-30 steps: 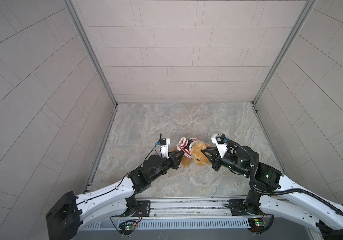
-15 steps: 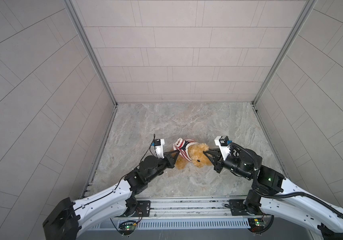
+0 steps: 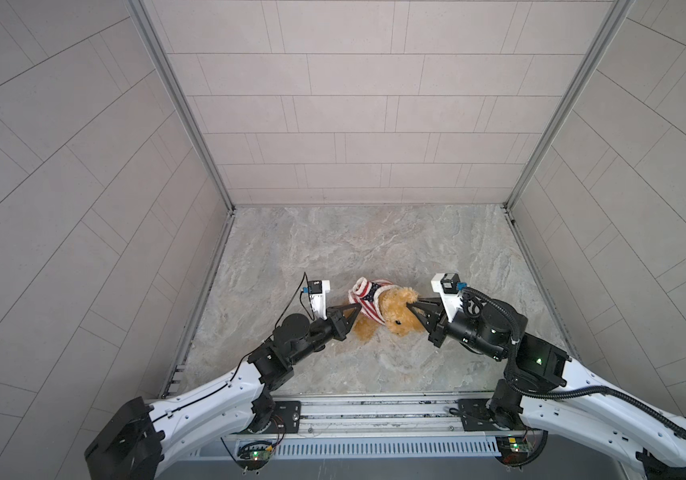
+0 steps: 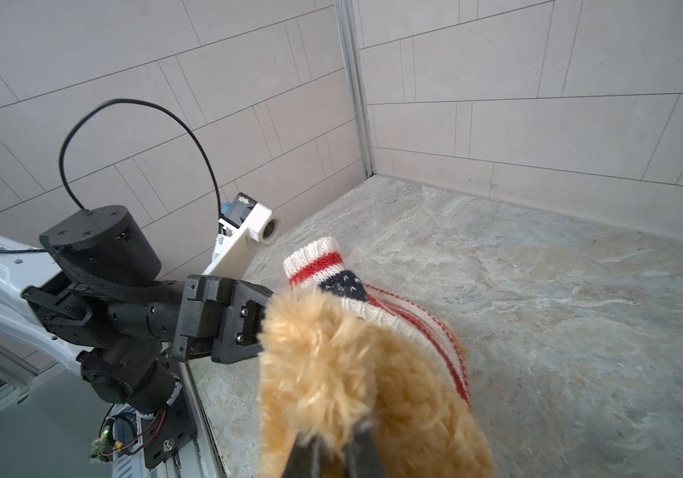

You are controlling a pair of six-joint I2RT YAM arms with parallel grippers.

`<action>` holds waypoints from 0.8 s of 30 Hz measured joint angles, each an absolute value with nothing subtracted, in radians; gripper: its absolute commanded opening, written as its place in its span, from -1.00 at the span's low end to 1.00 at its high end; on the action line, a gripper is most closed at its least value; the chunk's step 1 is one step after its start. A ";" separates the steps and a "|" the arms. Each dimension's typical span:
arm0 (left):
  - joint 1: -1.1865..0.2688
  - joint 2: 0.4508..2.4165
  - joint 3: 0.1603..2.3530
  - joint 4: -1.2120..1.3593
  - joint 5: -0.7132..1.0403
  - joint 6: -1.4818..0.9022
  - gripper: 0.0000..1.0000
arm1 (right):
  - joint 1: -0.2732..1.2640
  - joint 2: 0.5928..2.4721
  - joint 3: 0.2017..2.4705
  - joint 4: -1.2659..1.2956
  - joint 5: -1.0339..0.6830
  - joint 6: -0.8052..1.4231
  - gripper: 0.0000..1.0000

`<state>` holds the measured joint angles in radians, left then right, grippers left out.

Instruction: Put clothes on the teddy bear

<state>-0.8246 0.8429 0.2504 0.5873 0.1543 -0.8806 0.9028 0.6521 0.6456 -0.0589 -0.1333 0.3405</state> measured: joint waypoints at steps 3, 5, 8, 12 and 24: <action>-0.825 0.855 0.250 0.617 0.169 -0.879 -0.66 | 0.903 0.660 0.647 -0.049 -0.143 0.340 -1.00; -0.825 0.859 0.250 0.643 0.178 -0.882 -0.63 | 0.903 0.657 0.647 -0.047 -0.147 0.337 -1.00; -0.824 0.863 0.250 0.672 0.189 -0.884 -0.58 | 0.903 0.651 0.647 -0.042 -0.151 0.333 -1.00; -0.825 0.883 0.260 0.677 0.202 -0.885 -0.52 | 0.903 0.649 0.647 -0.027 -0.152 0.330 -1.00; -0.856 0.921 0.290 0.619 0.176 -0.896 -0.96 | 0.903 0.626 0.647 -0.026 -0.146 0.315 -1.00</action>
